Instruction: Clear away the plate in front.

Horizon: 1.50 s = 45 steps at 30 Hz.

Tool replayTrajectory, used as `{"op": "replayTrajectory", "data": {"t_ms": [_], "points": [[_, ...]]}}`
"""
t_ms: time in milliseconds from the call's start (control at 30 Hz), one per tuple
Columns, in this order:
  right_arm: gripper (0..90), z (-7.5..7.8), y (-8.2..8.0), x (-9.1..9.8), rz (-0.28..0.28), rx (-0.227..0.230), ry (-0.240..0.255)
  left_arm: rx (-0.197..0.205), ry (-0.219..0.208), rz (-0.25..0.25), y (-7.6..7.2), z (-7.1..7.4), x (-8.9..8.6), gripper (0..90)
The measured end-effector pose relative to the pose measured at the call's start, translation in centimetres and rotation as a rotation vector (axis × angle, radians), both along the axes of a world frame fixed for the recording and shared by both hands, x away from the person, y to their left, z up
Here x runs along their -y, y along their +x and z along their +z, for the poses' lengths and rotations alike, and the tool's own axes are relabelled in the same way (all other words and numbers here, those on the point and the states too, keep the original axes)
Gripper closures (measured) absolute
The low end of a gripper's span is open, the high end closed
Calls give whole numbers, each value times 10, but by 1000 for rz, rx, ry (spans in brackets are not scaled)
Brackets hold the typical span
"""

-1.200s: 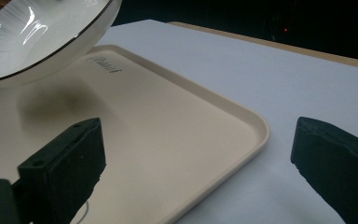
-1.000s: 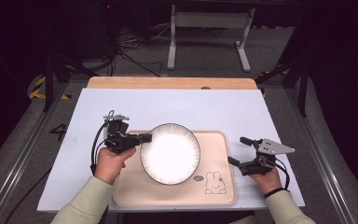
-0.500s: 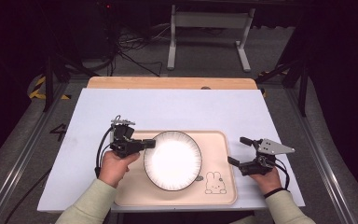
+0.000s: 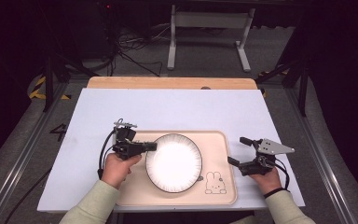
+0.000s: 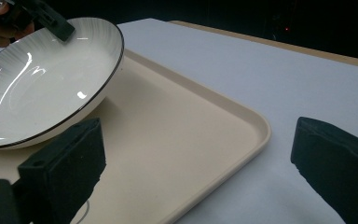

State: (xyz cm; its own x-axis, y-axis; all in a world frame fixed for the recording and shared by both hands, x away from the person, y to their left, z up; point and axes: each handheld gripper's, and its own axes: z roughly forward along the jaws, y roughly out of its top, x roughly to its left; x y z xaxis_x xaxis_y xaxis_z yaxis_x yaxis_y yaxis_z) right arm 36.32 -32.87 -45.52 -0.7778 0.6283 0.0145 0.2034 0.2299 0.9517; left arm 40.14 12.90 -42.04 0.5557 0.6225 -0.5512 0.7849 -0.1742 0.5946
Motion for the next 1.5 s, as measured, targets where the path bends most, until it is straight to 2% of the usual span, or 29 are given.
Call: {"op": "replayTrajectory", "data": {"t_ms": [167,400,800,833,1133,1333,1500], "points": [[34,0,0,0,-1,1,-4,-19,-17,7,3,-5,-2,825],[35,0,0,0,0,2,-6,-76,-56,15,11,-16,-5,824],[35,0,0,0,2,-1,-1,-124,-54,12,17,-27,-4,825],[35,0,0,0,2,-1,-1,-134,-40,7,16,-28,-2,825],[35,0,0,0,1,-3,2,-123,-5,-8,16,-31,-2,818],[34,0,1,1,2,-7,5,-104,49,-18,14,-32,1,771],[34,0,1,1,3,-8,8,-101,45,-33,14,-31,2,708]]}}
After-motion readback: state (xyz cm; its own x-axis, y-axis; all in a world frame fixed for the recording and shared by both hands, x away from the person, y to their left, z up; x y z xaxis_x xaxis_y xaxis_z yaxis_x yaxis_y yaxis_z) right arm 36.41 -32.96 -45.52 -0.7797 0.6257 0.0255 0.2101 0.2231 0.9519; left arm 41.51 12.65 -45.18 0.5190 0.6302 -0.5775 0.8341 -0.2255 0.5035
